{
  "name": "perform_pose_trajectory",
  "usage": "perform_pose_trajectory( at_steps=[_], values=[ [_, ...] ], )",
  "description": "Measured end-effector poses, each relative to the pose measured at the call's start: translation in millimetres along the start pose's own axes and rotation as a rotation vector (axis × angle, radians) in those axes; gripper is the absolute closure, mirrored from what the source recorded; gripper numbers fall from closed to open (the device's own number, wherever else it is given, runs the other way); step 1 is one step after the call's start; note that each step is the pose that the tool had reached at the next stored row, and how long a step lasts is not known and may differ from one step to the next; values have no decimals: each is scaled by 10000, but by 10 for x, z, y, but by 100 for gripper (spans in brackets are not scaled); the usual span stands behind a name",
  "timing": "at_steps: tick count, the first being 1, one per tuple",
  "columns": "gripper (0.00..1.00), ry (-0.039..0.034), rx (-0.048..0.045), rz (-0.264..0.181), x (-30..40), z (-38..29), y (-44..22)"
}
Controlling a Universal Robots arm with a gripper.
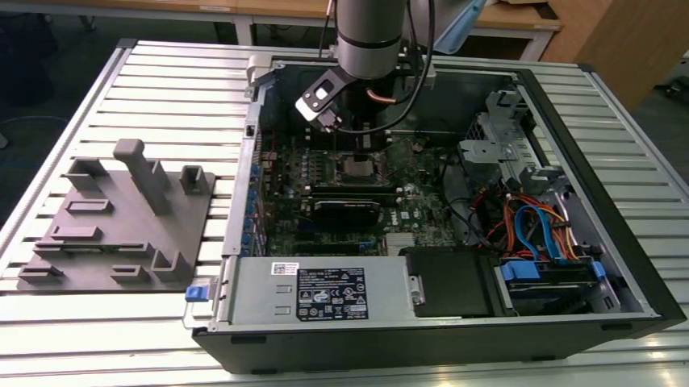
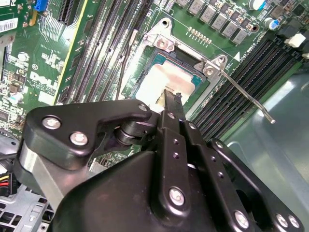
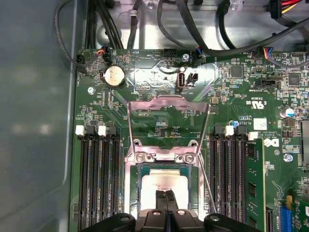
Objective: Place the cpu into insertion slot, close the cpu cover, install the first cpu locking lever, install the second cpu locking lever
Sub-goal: 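Close the cpu cover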
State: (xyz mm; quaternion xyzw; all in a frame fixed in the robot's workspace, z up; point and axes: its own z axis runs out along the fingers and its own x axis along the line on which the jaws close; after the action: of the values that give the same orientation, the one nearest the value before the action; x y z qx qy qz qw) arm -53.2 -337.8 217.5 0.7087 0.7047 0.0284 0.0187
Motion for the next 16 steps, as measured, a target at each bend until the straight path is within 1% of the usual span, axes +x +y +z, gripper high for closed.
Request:
perform_pose_trajectory(
  at_steps=[8, 12, 16],
  values=[
    [90, -3, 2, 0, 0, -8, 0],
    [90, -1, 1, 0, 0, -29, 2],
    [90, 1, -1, 0, 1, -65, 4]
  ],
)
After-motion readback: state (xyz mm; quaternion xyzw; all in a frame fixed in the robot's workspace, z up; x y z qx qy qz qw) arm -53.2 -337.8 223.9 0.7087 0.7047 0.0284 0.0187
